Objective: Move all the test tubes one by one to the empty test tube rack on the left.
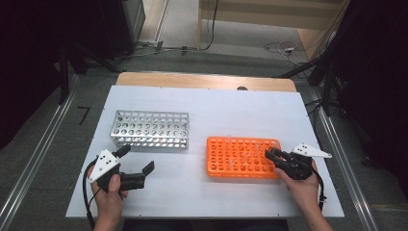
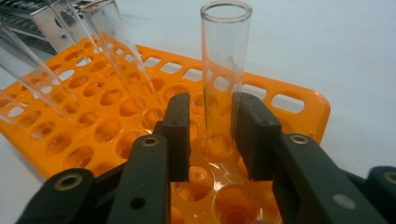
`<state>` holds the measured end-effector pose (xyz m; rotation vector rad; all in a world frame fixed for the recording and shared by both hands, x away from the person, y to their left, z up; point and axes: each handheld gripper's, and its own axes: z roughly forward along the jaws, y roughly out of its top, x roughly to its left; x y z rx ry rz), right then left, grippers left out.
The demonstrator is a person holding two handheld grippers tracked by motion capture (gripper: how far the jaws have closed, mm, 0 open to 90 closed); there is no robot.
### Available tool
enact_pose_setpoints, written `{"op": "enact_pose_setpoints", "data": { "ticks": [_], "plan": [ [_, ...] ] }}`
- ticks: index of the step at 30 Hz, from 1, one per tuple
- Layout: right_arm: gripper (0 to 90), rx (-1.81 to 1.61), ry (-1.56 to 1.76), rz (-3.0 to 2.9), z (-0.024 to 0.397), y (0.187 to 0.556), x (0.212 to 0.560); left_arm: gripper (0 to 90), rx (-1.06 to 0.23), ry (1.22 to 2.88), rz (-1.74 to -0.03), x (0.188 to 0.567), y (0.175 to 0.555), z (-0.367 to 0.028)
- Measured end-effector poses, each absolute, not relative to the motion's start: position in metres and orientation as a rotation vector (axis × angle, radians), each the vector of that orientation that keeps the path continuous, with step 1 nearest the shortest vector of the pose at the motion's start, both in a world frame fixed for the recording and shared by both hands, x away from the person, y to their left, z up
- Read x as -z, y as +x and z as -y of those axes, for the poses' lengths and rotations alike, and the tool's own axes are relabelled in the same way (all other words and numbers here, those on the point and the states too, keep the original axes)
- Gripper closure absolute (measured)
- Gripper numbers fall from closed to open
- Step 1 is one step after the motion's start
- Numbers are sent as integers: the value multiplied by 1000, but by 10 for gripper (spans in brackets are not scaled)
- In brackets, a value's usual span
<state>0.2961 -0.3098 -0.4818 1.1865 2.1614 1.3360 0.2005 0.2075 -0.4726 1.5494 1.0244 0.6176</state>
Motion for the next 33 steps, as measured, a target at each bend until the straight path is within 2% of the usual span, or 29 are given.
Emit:
{"op": "enact_pose_setpoints", "data": {
  "ticks": [7, 18, 33],
  "plan": [
    [735, -1294, 1160, -2112, 306, 293, 485, 0, -607, 1547, -1025, 473, 200, -208],
    [737, -1350, 1137, -2090, 313, 290, 472, 0, -598, 1575, -993, 469, 198, -198],
    [737, -1406, 1092, -2141, 314, 266, 447, 0, -575, 1590, -983, 464, 193, -190]
  ]
}}
